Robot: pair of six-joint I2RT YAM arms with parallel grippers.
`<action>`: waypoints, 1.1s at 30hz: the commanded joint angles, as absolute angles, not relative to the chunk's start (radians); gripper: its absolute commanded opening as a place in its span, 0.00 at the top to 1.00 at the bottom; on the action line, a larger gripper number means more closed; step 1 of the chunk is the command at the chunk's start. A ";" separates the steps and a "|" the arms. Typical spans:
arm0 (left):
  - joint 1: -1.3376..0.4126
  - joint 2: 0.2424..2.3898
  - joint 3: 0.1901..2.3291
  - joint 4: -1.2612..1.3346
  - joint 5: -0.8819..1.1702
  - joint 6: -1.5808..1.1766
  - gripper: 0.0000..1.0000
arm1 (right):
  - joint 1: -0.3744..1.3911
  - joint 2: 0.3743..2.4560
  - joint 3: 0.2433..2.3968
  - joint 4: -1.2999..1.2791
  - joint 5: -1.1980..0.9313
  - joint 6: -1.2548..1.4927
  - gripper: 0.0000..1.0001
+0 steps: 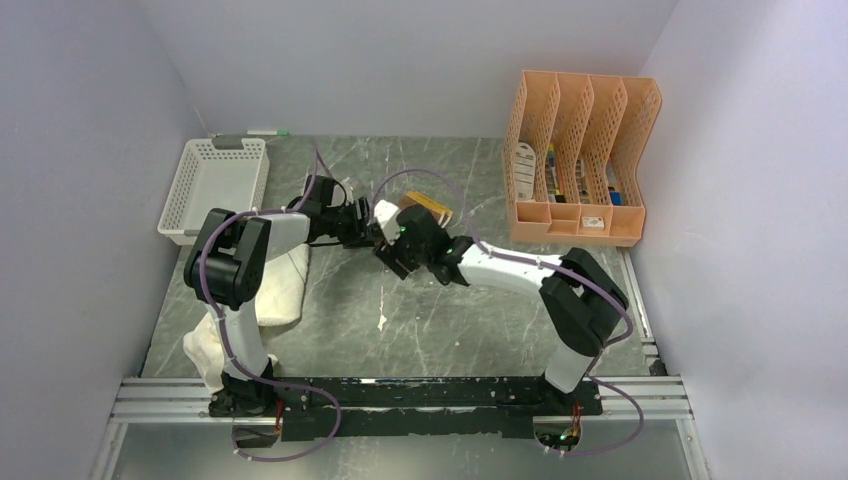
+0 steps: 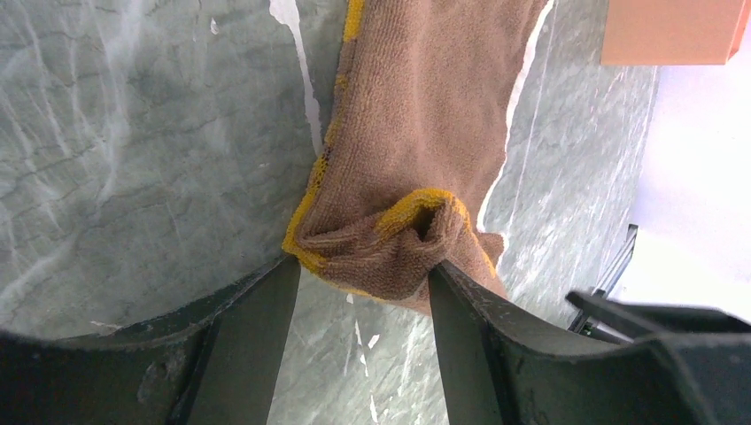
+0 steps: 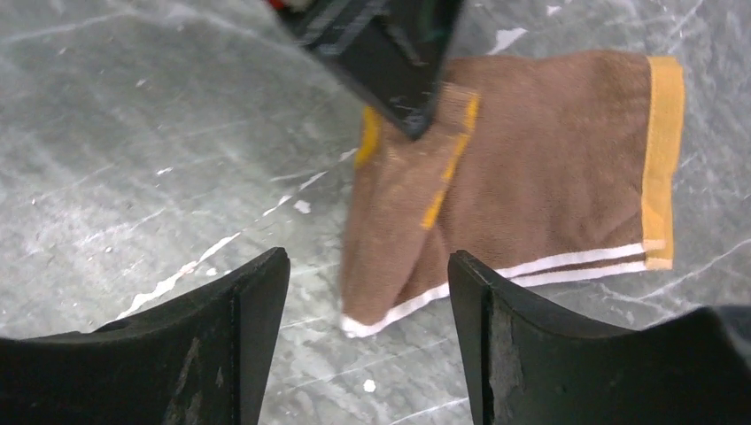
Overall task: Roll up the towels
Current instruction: Roll the towel at the center of the board.
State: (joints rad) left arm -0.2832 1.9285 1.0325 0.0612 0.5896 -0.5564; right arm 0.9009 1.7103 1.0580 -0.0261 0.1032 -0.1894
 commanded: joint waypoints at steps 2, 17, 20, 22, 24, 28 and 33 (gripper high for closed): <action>-0.266 1.980 1.014 0.003 0.539 -0.515 0.31 | 0.784 1.701 1.074 -0.010 -0.127 -0.091 0.37; -0.259 1.977 1.004 0.003 0.534 -0.514 0.31 | 0.733 1.751 1.070 -0.086 -0.316 -0.084 0.29; -0.259 1.972 1.002 -0.001 0.531 -0.514 0.31 | 0.732 1.748 1.063 -0.078 -0.246 -0.080 0.27; -0.259 1.966 1.000 -0.005 0.529 -0.512 0.31 | 0.733 1.746 1.063 -0.072 -0.197 -0.075 0.26; -0.259 1.961 1.000 -0.008 0.526 -0.512 0.31 | 0.733 1.746 1.057 -0.063 -0.157 -0.075 0.26; -0.258 1.952 1.001 -0.017 0.520 -0.510 0.31 | 0.733 1.756 1.043 -0.042 -0.121 -0.074 0.25; -0.257 1.925 0.992 -0.027 0.510 -0.511 0.31 | 0.733 1.771 1.021 -0.013 -0.068 -0.073 0.21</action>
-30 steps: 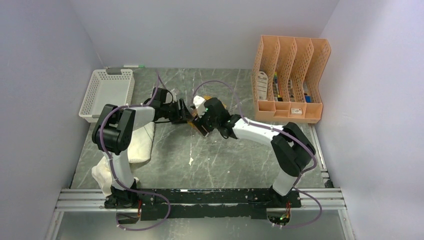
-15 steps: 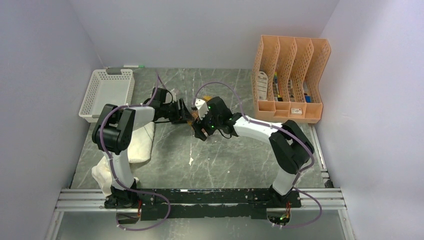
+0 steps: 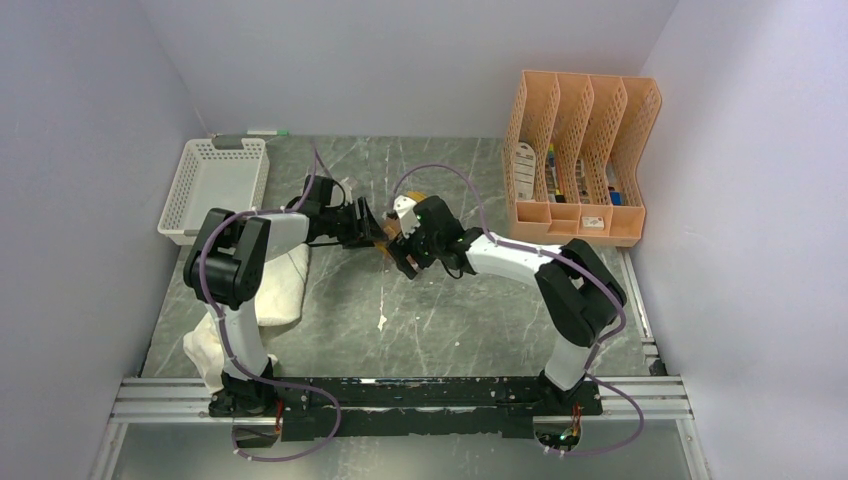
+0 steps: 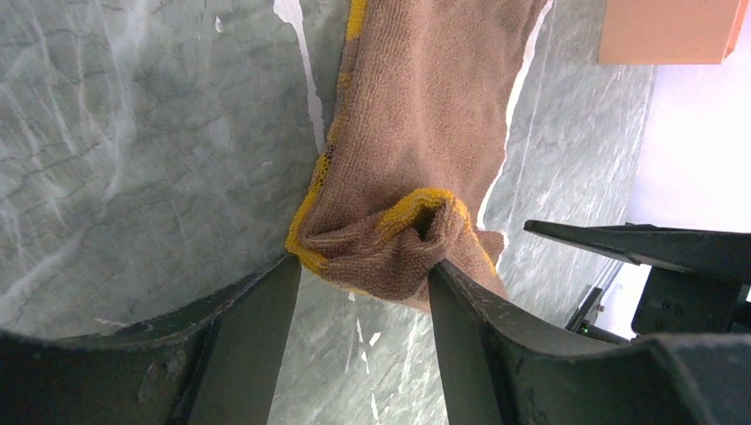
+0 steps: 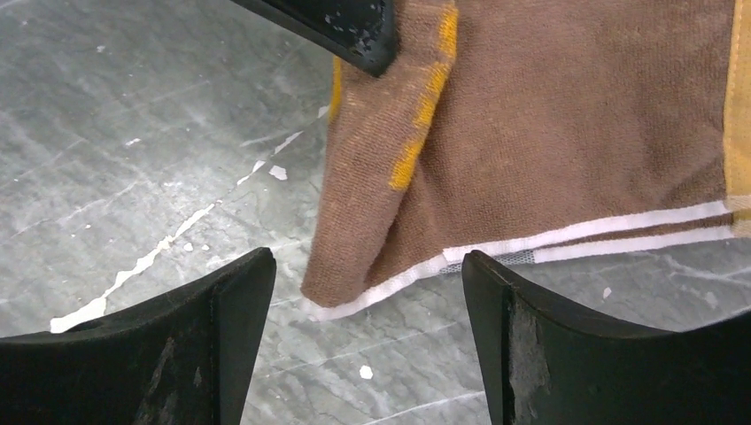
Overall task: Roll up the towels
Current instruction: Roll the towel at the center of the board.
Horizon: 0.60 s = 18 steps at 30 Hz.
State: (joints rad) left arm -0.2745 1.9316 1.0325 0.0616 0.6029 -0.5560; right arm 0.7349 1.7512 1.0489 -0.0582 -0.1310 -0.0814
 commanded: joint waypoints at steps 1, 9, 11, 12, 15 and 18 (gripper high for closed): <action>-0.256 1.916 0.987 -0.030 0.508 -0.511 0.31 | 0.733 1.775 1.020 -0.010 -0.066 -0.078 0.21; -0.247 1.841 0.928 -0.035 0.496 -0.518 0.32 | 0.740 1.823 1.046 -0.032 -0.122 -0.097 0.24; -0.246 1.826 0.913 -0.033 0.493 -0.521 0.32 | 0.755 1.821 1.045 -0.029 -0.120 -0.109 0.24; -0.246 1.820 0.906 -0.032 0.493 -0.524 0.32 | 0.763 1.821 1.045 -0.030 -0.115 -0.115 0.24; -0.243 1.804 0.893 -0.034 0.494 -0.521 0.32 | 0.783 1.819 1.042 -0.025 -0.075 -0.128 0.24; -0.238 1.792 0.887 -0.040 0.494 -0.517 0.32 | 0.802 1.816 1.038 -0.025 0.004 -0.140 0.21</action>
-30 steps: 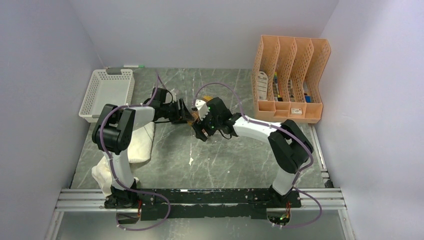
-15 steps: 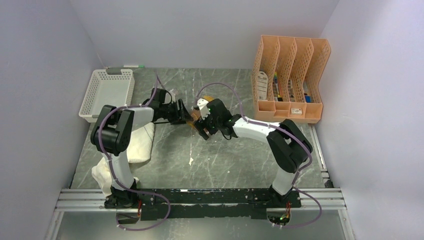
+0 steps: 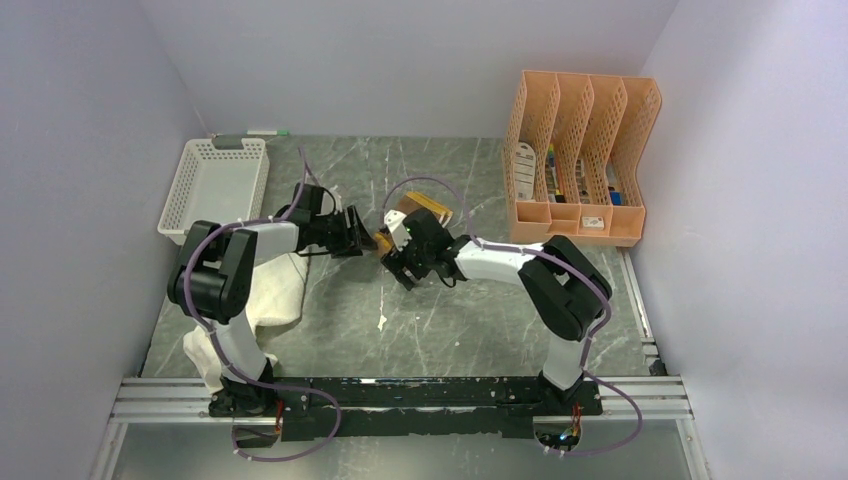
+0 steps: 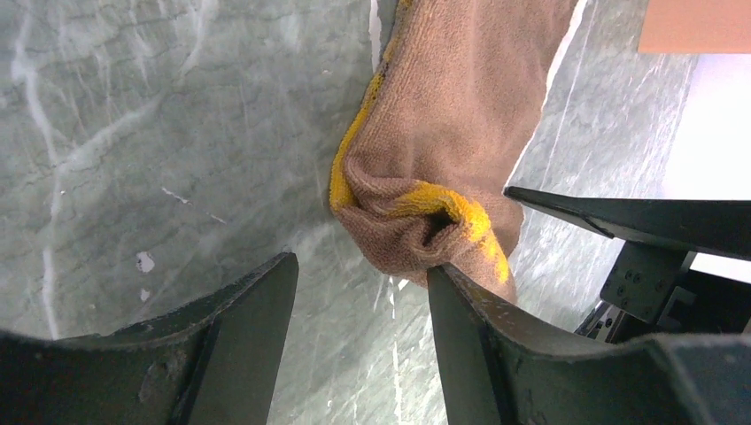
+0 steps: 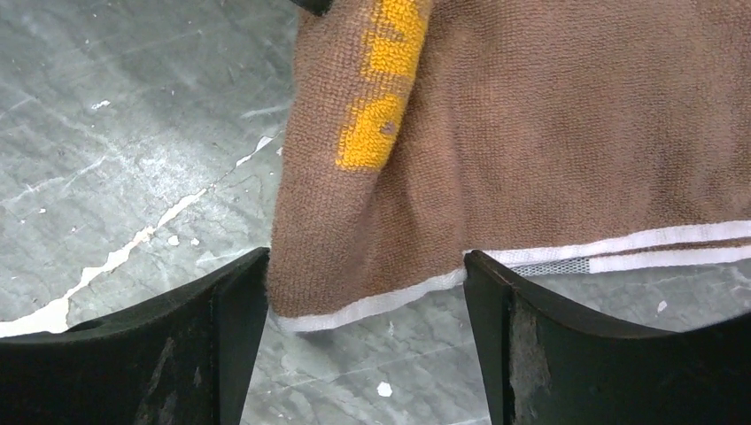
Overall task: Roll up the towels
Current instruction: Roll the towel at the center of the board.
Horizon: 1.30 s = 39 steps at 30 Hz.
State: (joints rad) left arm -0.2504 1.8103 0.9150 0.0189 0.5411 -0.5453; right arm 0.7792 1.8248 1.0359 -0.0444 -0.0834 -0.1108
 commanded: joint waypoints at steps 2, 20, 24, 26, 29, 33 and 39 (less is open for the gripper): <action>-0.235 1.782 0.880 -0.043 0.493 -0.515 0.32 | 0.818 1.811 1.032 -0.023 0.079 -0.149 0.18; -0.204 1.677 0.805 -0.068 0.481 -0.512 0.32 | 0.897 1.789 0.964 0.073 0.239 -0.332 0.03; -0.197 1.650 0.789 -0.082 0.478 -0.508 0.31 | 0.932 1.792 0.956 0.095 0.220 -0.394 0.00; -0.189 1.636 0.780 -0.087 0.481 -0.506 0.30 | 0.939 1.801 0.963 0.095 0.204 -0.407 0.00; -0.165 1.620 0.766 -0.084 0.509 -0.509 0.30 | 0.942 1.839 0.993 0.072 0.179 -0.405 0.00; -0.133 1.601 0.765 -0.100 0.528 -0.498 0.30 | 0.942 1.883 1.067 0.020 0.118 -0.394 0.05; -0.097 1.575 0.767 -0.122 0.537 -0.480 0.30 | 0.949 1.903 1.089 -0.002 0.078 -0.372 0.15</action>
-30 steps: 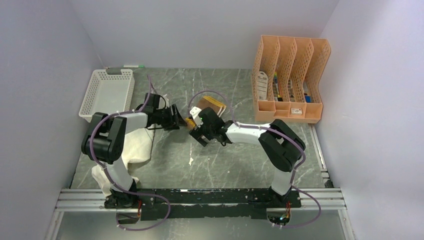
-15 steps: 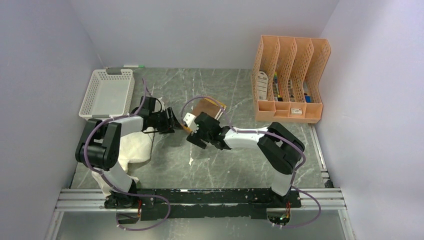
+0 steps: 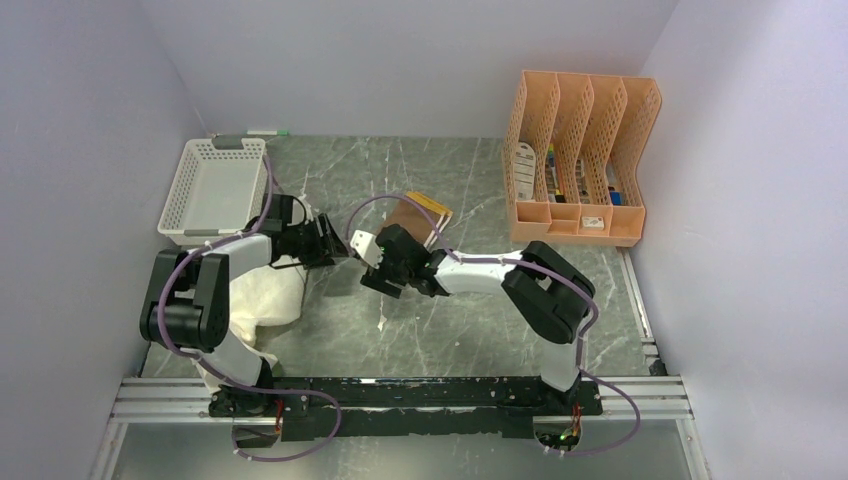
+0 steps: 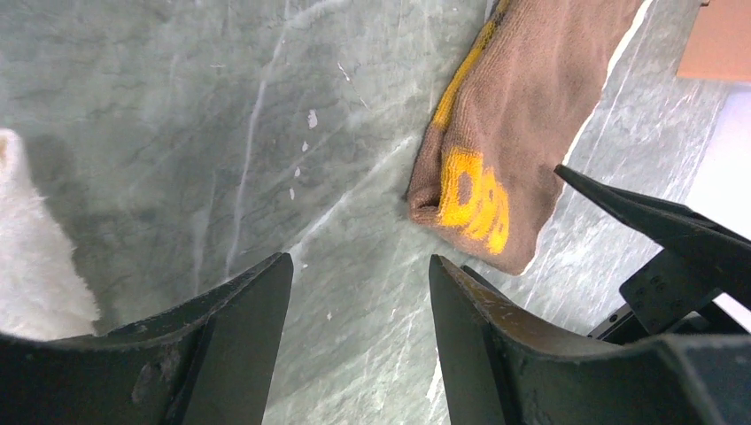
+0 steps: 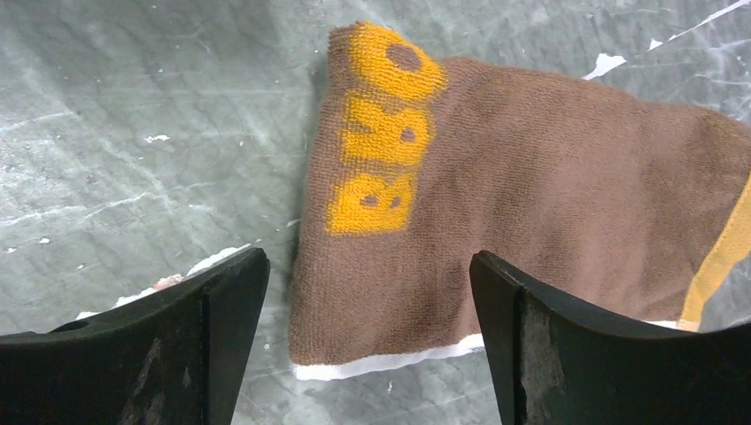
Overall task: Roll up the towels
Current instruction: Roll the towel at the center of the board.
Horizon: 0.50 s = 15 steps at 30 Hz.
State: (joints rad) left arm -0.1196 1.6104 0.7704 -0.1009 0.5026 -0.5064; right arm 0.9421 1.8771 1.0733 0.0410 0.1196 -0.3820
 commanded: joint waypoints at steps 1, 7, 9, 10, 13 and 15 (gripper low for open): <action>-0.093 1.574 0.766 -0.122 0.541 -0.480 0.30 | 0.950 1.911 1.095 -0.010 0.089 -0.365 0.16; -0.088 1.569 0.771 -0.128 0.548 -0.477 0.30 | 0.950 1.954 1.140 -0.060 0.108 -0.326 0.30; -0.084 1.564 0.774 -0.135 0.550 -0.474 0.30 | 0.950 1.959 1.147 -0.067 0.097 -0.314 0.37; -0.082 1.562 0.778 -0.140 0.549 -0.472 0.30 | 0.950 1.960 1.151 -0.070 0.094 -0.308 0.39; -0.073 1.552 0.787 -0.159 0.548 -0.462 0.30 | 0.946 1.971 1.164 -0.083 0.076 -0.288 0.52; -0.066 1.545 0.792 -0.169 0.549 -0.455 0.30 | 0.938 1.979 1.182 -0.098 0.057 -0.269 0.76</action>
